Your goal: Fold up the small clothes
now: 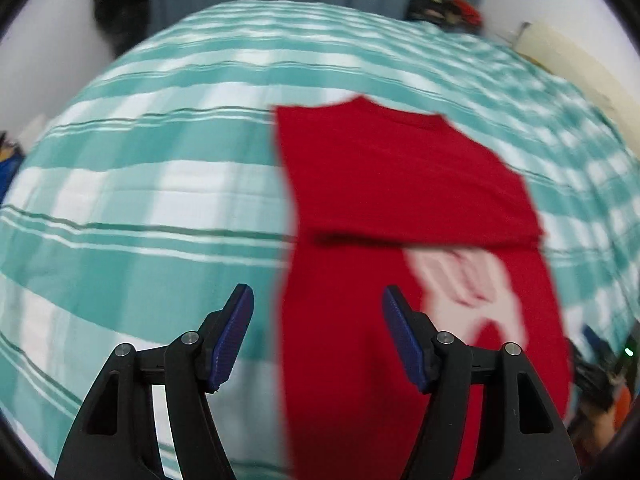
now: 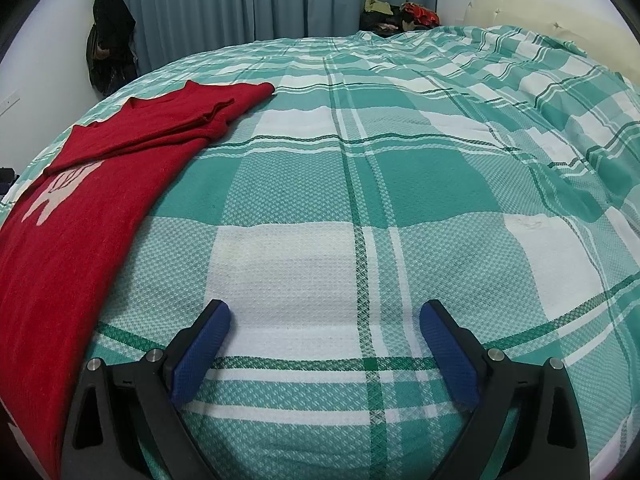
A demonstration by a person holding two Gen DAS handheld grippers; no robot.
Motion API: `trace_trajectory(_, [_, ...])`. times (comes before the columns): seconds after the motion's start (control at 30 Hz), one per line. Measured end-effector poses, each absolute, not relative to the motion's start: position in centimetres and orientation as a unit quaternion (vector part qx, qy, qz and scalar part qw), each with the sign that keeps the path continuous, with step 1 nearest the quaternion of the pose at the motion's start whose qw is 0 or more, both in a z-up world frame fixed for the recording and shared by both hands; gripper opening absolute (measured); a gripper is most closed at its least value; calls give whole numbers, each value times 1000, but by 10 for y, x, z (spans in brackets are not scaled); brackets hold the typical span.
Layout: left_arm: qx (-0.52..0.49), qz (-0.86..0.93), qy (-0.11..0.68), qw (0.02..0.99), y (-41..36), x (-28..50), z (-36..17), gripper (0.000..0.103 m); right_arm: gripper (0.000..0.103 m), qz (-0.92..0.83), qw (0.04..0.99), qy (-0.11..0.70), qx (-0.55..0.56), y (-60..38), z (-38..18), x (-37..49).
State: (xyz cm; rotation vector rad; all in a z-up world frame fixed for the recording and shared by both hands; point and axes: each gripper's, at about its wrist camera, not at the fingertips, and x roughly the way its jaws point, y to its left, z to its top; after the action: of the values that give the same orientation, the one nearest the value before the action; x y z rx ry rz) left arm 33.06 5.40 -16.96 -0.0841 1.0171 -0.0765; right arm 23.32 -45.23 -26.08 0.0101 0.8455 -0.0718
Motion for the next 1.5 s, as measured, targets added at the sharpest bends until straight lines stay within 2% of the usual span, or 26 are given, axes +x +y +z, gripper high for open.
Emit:
trace_trajectory(0.07, [1,-42,483,875,48,340,-178,69,95,-36,912,410,4,-452,-261,233])
trace_trajectory(0.23, [170,-24,474,864,0,365,-219,79,95,-36,912,408,4,-451,-261,234])
trace_trajectory(0.27, [175,-14,469,866,2,368,-222,69,95,-36,912,408,4,-451,-261,234])
trace_trajectory(0.3, [154,-3,463,873,11,371,-222,51,95,-36,912,408,4,-451,-261,234])
trace_trajectory(0.33, [121,2,465,877,27,369,-219,10,95,-36,912,409,3,-451,-261,234])
trace_trajectory(0.37, [46,0,472,881,50,370,-217,9,95,-36,912,409,3,-451,-261,234])
trace_trajectory(0.43, [2,26,462,887,72,363,-216,7,95,-36,912,408,3,-451,-261,234])
trace_trajectory(0.53, [-19,33,464,885,81,356,-223,8,96,-36,912,408,2,-452,-262,234])
trace_trajectory(0.6, [-6,38,469,882,74,356,-224,15,96,-37,913,407,2,-451,-262,234])
trace_trajectory(0.63, [7,40,473,880,69,355,-224,26,96,-36,913,407,2,-452,-261,234])
trace_trajectory(0.67, [21,43,476,878,66,353,-223,49,97,-36,912,407,2,-451,-262,234])
trace_trajectory(0.7, [29,47,479,876,64,352,-221,63,97,-36,913,407,2,-451,-262,234])
trace_trajectory(0.73, [28,49,480,875,67,348,-217,85,96,-36,913,407,2,-451,-262,234])
trace_trajectory(0.83, [-44,24,454,889,95,326,-194,85,97,-36,913,407,2,-451,-262,234])
trace_trajectory(0.9, [-98,18,435,895,118,324,-179,81,96,-36,913,407,1,-451,-262,234])
trace_trajectory(0.97, [-156,0,425,892,138,340,-168,73,97,-37,913,406,1,-451,-262,234])
trace_trajectory(1.03, [-197,-43,455,867,144,374,-172,73,97,-37,913,405,0,-451,-261,235])
trace_trajectory(1.07, [-204,-58,470,857,142,388,-176,69,97,-37,914,405,0,-450,-262,235])
trace_trajectory(1.13, [-183,-62,504,842,133,422,-190,67,97,-39,914,405,-1,-450,-262,235])
trace_trajectory(1.2, [-157,-40,528,834,124,449,-206,54,97,-39,914,404,-1,-449,-262,234])
trace_trajectory(1.23, [-156,-47,537,828,118,461,-214,13,97,-39,914,404,-2,-449,-262,234])
trace_trajectory(1.27, [-143,-52,540,828,113,466,-217,5,97,-39,914,404,-2,-449,-262,235])
trace_trajectory(1.37, [-18,-5,520,854,93,471,-221,4,97,-39,914,404,-2,-449,-262,235])
trace_trajectory(1.4, [-9,9,523,852,94,471,-226,5,97,-39,914,404,-2,-449,-262,235])
trace_trajectory(1.43, [-9,16,517,856,96,470,-226,10,97,-40,914,404,-2,-450,-263,235])
trace_trajectory(1.5, [-34,34,511,858,103,464,-219,33,97,-40,913,405,-2,-450,-263,236])
